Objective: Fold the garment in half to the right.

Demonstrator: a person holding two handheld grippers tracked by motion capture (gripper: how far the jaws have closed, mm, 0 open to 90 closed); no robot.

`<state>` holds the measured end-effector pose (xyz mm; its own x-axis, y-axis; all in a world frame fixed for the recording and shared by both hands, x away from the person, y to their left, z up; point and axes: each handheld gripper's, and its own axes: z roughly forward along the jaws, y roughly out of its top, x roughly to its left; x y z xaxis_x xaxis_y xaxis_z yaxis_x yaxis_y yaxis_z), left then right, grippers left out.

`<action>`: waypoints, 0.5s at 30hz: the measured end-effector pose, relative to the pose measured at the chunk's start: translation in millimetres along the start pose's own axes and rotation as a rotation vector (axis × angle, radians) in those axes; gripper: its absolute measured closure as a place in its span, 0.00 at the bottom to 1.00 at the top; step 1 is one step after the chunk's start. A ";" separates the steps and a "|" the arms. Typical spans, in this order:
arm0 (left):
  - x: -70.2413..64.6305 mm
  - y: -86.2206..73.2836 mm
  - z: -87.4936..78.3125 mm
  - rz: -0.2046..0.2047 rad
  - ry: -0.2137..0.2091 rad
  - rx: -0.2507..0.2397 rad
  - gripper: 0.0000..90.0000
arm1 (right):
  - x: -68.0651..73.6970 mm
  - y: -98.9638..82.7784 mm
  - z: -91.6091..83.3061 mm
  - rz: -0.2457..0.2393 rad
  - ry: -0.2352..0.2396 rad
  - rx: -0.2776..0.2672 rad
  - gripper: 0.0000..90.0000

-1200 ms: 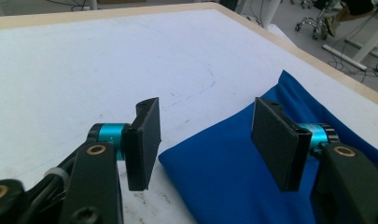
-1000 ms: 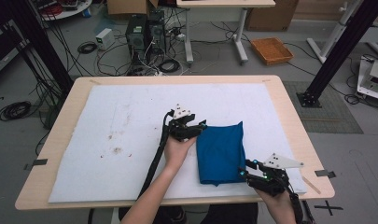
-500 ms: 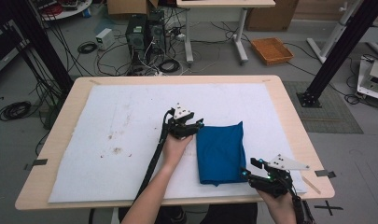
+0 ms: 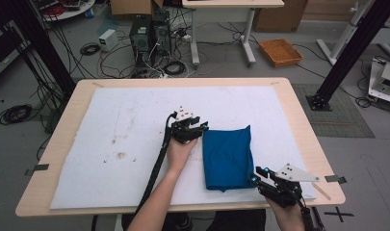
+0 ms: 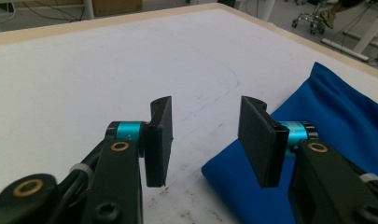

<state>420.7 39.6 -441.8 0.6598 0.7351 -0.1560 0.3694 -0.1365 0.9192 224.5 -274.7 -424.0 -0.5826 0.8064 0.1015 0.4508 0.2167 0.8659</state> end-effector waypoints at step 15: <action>3.9 -2.9 0.6 -0.037 0.000 0.007 0.56 | 9.0 -4.7 8.1 -0.090 -0.043 0.100 0.97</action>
<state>422.6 42.5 -445.3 0.6457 0.7397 -0.1897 0.3978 -0.1137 0.9104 222.7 -264.0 -431.2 -0.5953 0.8035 0.0033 0.4645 0.3408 0.8174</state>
